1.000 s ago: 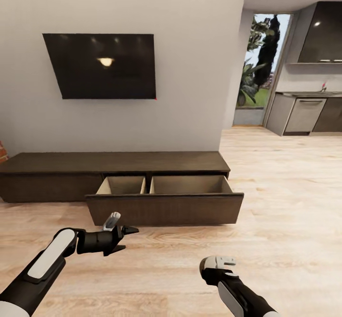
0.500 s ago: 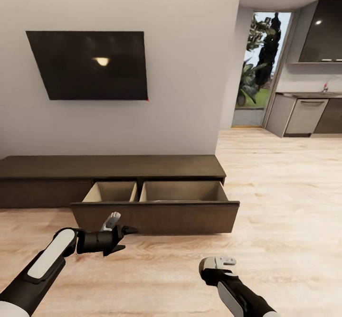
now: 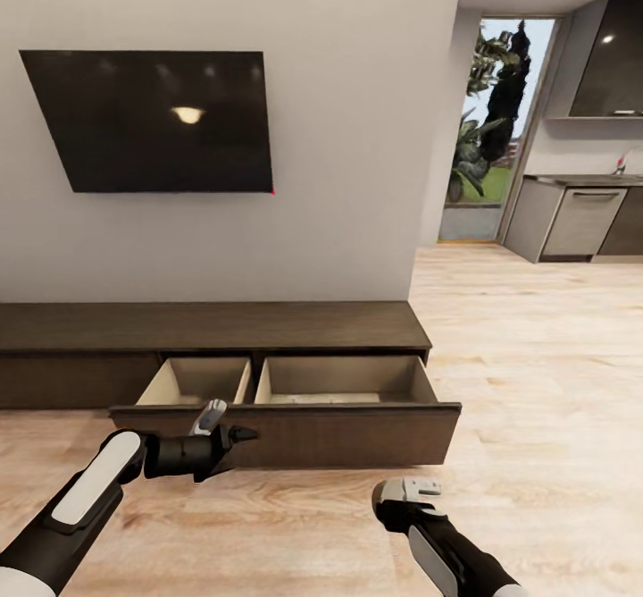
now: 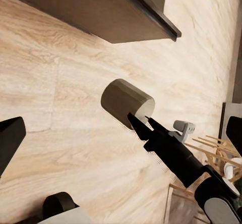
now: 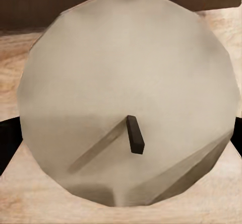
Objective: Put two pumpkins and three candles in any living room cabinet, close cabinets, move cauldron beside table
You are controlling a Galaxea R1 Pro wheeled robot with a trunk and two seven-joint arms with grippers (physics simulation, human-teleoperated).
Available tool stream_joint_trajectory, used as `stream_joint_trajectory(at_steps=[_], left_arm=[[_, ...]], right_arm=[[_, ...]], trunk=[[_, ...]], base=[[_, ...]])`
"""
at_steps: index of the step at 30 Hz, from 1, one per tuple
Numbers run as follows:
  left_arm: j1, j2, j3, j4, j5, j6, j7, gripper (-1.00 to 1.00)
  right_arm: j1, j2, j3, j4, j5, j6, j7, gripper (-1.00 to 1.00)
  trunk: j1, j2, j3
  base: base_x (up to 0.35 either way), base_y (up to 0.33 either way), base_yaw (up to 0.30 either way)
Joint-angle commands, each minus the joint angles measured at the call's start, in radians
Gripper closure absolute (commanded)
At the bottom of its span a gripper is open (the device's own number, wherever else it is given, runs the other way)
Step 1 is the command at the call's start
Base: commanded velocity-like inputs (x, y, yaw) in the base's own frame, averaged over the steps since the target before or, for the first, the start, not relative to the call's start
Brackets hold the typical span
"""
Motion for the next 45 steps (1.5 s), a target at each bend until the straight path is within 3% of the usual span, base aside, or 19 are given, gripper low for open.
stream_joint_trajectory(at_steps=[1, 12, 14, 17, 20, 23, 27, 36, 37, 42, 45], left_arm=[[-0.001, 0.001, -0.002, -0.001, 0.011, 0.000, 0.010, -1.00], [-0.001, 0.001, -0.002, -0.002, 0.012, 0.000, 0.010, -1.00], [-0.001, 0.001, -0.002, -0.002, 0.013, 0.000, 0.010, -1.00], [-0.001, 0.002, -0.001, -0.001, 0.015, 0.001, 0.010, -1.00], [-0.001, 0.002, -0.001, -0.001, 0.015, 0.002, 0.010, -1.00], [-0.001, 0.003, 0.000, -0.001, 0.015, 0.002, 0.010, -1.00], [-0.001, 0.004, 0.000, 0.000, 0.014, 0.002, 0.010, -1.00], [-0.001, 0.025, 0.000, -0.001, 0.015, 0.002, 0.010, -1.00], [-0.001, 0.026, 0.000, -0.002, 0.015, 0.002, 0.010, -1.00], [-0.001, 0.028, -0.001, -0.004, 0.017, 0.002, 0.009, -1.00], [-0.001, 0.028, -0.001, -0.006, 0.017, 0.002, 0.008, -1.00]], right_arm=[[-0.001, -0.002, 0.007, -0.006, -0.009, 0.003, -0.009, 1.00], [-0.001, -0.002, 0.007, -0.021, -0.010, 0.018, -0.007, 1.00], [-0.001, -0.003, 0.006, -0.077, -0.011, 0.089, -0.007, 1.00], [-0.001, -0.004, -0.016, -0.262, -0.036, 0.278, 0.001, 1.00], [0.004, -0.009, -0.112, -0.493, -0.123, 0.440, 0.011, 1.00], [0.006, -0.021, -0.163, -0.552, -0.160, 0.500, 0.013, 1.00], [0.007, -0.031, -0.187, -0.589, -0.175, 0.532, 0.016, 1.00], [0.008, -0.033, -0.197, -0.641, -0.179, 0.527, 0.025, 1.00], [0.008, -0.034, -0.208, -0.644, -0.179, 0.526, 0.039, 1.00], [0.011, -0.048, -0.388, -0.634, -0.175, 0.532, 0.239, 1.00], [0.014, -0.049, -0.435, -0.631, -0.170, 0.534, 0.292, 1.00]], trunk=[[0.000, 0.000, -0.001], [0.000, 0.000, -0.001], [0.000, 0.000, -0.001], [0.000, 0.000, -0.001], [0.000, 0.000, -0.001], [0.000, 0.000, -0.001], [0.000, 0.000, -0.001], [0.000, 0.000, -0.001], [0.000, 0.000, -0.001], [0.000, 0.000, -0.001], [0.000, 0.000, -0.001]], base=[[0.295, 0.000, 0.000], [0.265, -0.026, 0.000], [0.119, -0.014, 0.000], [0.041, -0.005, 0.000], [0.010, -0.001, 0.000], [0.003, 0.000, 0.000], [0.000, 0.000, 0.000], [0.000, 0.000, 0.000], [0.000, 0.000, 0.000], [0.000, 0.000, 0.000], [0.005, 0.000, 0.000]])
